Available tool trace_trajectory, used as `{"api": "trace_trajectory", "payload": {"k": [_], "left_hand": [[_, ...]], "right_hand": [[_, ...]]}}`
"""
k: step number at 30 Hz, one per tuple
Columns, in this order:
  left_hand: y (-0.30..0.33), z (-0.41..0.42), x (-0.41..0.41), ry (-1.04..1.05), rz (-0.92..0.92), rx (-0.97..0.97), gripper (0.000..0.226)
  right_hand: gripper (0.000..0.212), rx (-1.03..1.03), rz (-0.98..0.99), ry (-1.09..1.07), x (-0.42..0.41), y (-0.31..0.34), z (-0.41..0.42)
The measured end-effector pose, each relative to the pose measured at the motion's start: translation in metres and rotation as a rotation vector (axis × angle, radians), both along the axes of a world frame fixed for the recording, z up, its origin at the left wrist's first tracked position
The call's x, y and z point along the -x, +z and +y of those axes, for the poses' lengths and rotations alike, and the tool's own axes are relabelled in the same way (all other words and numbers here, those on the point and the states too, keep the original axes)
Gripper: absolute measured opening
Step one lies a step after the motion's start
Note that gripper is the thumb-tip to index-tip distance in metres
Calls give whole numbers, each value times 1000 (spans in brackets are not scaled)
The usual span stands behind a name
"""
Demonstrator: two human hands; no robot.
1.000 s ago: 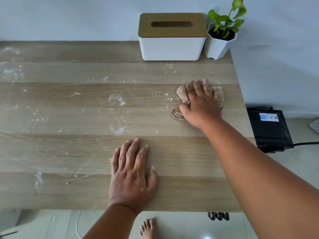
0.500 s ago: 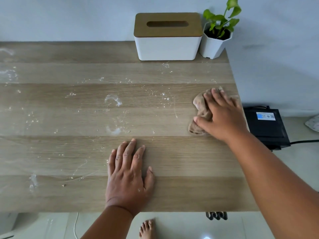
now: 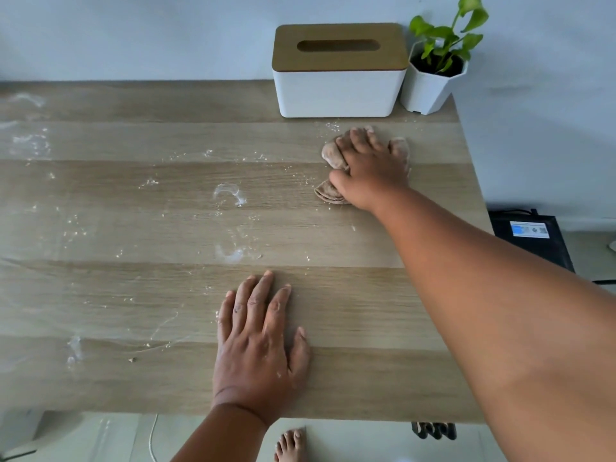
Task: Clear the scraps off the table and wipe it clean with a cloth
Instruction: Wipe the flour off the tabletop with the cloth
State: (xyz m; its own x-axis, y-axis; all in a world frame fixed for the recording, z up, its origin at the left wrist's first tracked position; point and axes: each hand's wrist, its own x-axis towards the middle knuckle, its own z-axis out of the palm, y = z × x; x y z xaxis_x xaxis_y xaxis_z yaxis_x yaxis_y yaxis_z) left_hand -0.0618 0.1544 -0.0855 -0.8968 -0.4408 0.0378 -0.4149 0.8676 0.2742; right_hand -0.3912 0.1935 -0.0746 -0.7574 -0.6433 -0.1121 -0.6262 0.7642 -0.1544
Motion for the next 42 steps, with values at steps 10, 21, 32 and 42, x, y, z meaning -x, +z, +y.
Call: {"api": "trace_trajectory", "payload": {"k": [10,21,32,42], "left_hand": [[3,1,0,9,-23,-4,62],[3,0,0,-6,-18,-22,61],[1,-1,-1,-13,2,-13,64],[1,-1,0,-9,5,-9,64]], "right_hand": [[71,71,-40,374,-44,7,51],[78,44,61,-110,-18,-5,75],[76,53,23,-229,-1,-1,-42],[80,22,33,233,-36,3,-29]]}}
